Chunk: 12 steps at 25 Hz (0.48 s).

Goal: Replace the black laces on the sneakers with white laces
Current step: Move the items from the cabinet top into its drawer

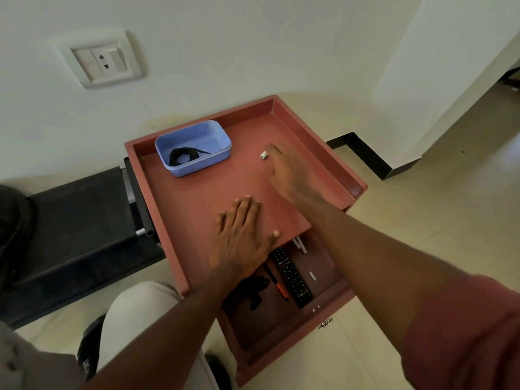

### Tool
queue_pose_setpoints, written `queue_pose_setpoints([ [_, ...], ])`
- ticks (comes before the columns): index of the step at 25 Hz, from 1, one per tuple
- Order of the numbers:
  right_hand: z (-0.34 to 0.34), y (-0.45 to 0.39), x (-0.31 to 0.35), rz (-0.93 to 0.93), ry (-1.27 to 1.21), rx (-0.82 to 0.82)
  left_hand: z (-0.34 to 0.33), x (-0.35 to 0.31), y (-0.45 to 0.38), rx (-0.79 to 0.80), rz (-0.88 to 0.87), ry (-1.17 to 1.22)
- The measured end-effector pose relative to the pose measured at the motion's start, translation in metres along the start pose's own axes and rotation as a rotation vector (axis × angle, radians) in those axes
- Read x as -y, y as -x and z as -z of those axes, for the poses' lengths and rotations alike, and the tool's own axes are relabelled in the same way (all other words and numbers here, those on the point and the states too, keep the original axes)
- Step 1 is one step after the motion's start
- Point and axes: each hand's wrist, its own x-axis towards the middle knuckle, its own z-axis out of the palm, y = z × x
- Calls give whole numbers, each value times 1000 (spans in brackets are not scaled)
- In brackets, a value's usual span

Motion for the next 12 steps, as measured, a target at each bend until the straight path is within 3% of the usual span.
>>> queue_pose_setpoints([
  [6, -24, -44, -2, 82, 256, 143, -2, 2, 1, 6, 2, 1],
  [9, -19, -24, 4, 54, 242, 105, -3, 4, 0, 12, -5, -10],
  [12, -8, 28, 8, -28, 78, 71, -2, 5, 0, 6, -9, -27],
])
